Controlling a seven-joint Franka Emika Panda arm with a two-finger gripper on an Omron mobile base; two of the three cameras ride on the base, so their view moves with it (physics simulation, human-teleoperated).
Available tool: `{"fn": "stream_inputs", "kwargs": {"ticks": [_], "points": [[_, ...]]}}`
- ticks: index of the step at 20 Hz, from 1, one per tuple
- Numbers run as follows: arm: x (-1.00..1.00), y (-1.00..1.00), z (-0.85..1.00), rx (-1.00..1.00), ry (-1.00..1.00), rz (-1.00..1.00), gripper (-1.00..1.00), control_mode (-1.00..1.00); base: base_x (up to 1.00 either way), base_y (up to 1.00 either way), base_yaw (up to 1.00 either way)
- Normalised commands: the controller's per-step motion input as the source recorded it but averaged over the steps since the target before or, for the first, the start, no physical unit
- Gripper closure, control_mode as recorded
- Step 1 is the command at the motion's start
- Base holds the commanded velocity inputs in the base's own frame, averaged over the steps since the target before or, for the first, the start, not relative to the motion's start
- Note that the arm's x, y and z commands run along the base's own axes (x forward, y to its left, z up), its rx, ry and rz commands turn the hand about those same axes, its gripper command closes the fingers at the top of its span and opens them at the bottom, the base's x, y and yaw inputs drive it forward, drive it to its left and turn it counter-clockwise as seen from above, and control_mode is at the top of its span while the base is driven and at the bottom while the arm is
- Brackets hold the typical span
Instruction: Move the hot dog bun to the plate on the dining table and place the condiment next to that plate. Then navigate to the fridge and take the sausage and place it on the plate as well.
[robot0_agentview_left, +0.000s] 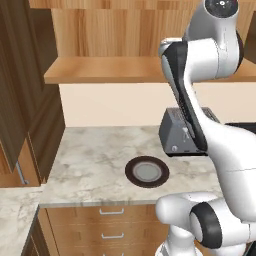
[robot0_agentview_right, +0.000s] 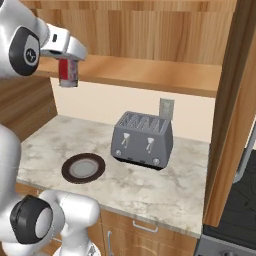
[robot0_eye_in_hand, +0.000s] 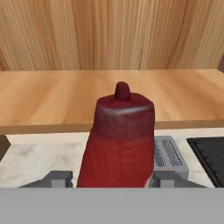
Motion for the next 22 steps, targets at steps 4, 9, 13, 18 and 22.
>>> {"fn": "stream_inputs", "kwargs": {"ticks": [4,9,13,18,22], "points": [[-1.00,0.00,-0.67,0.00,0.10,0.00,1.00,-1.00,0.00,0.00,0.00],[-0.94,0.00,-0.74,0.00,0.00,0.00,1.00,-1.00,0.00,0.00,0.00],[-0.36,0.00,-0.45,0.00,0.00,0.00,1.00,-1.00,0.00,0.00,0.00],[0.07,0.00,-0.22,0.00,-0.03,0.00,1.00,-1.00,0.00,0.00,0.00],[0.20,0.00,-0.24,0.00,-0.04,0.00,1.00,1.00,0.00,0.00,0.00]]}}
